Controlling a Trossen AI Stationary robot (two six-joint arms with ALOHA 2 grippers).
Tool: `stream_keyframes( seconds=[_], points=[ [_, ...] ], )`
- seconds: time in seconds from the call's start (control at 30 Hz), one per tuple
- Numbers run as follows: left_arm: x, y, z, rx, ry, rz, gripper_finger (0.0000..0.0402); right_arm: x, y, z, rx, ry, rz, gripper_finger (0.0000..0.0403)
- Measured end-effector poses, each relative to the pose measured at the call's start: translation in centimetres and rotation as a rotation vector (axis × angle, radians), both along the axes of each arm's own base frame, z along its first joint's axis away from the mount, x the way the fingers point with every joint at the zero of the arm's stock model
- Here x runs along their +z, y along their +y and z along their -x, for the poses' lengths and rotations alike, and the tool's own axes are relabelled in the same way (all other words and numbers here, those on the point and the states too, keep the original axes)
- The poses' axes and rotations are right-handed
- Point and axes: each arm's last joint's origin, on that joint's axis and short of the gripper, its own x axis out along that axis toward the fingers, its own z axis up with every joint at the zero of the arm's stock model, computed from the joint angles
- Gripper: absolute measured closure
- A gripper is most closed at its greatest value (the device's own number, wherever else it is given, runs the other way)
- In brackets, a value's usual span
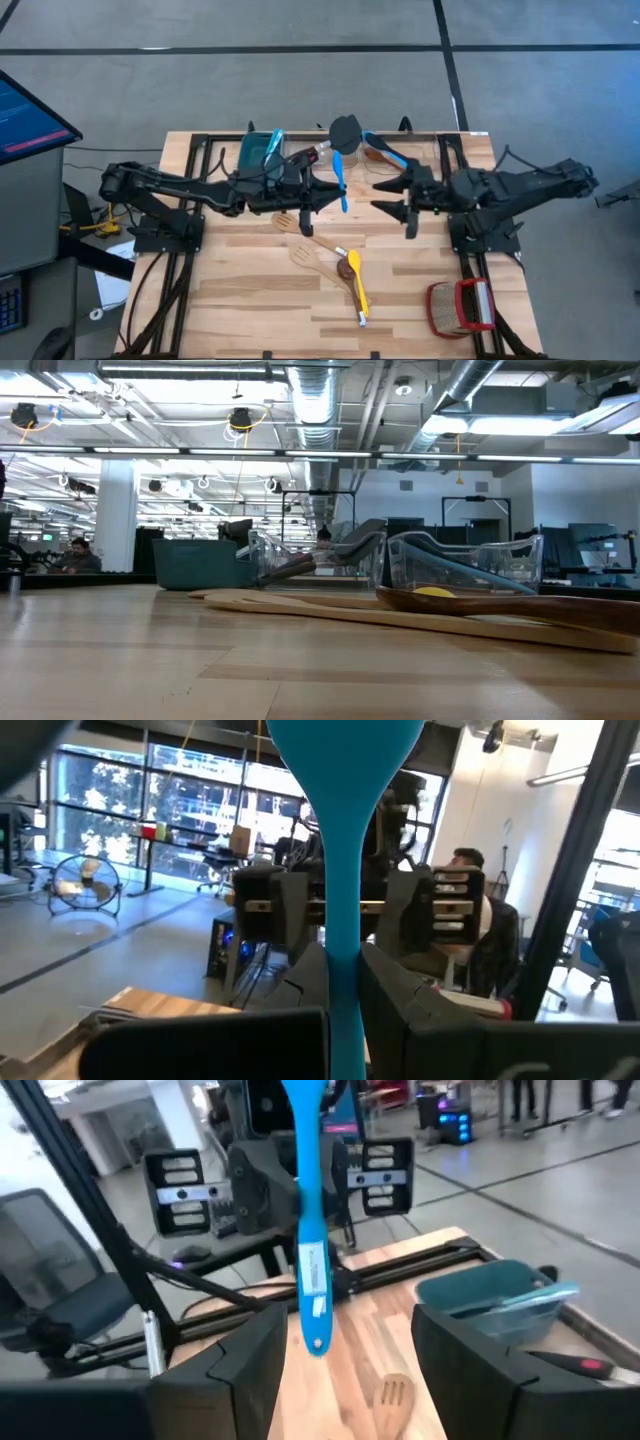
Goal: Pick & Place Kitchen Items
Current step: Put the blue serving spoon into the right transparent bin
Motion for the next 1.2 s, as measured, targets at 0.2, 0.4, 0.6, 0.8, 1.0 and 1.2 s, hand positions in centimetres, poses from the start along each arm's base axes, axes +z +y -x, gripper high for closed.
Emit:
stream_keyframes(
  seconds=[0.2,0.4,0.6,0.8,1.0,1.2],
  points=[
    [0.0,0.0,0.0,-0.016,0.0,-0.005,0.0394,-1.0,-0.9,-2.5,0.092,0.022,-0.041,0.0183],
    [0.0,-0.1,0.0,-0.016,0.0,-0.005,0.0394,-1.9,-1.3,-4.5,0.155,0.024,-0.06,0.0169],
    [0.0,-0.1,0.0,-0.017,0.001,-0.003,0.0394,-2.3,-1.7,-5.9,0.195,-0.014,-0.077,0.0163],
    [-0.1,-0.1,0.0,-0.017,0.005,0.001,0.0394,-2.9,-2.0,-7.7,0.263,-0.054,-0.086,0.0163],
    [-0.2,-0.2,0.0,-0.023,0.023,0.003,0.0394,-3.3,-2.4,-8.3,0.25,-0.054,-0.085,0.0199],
    [-0.5,-0.2,-0.1,-0.022,0.045,0.002,0.0394,-3.0,-2.7,-8.1,0.24,-0.072,-0.073,0.0293]
  ],
)
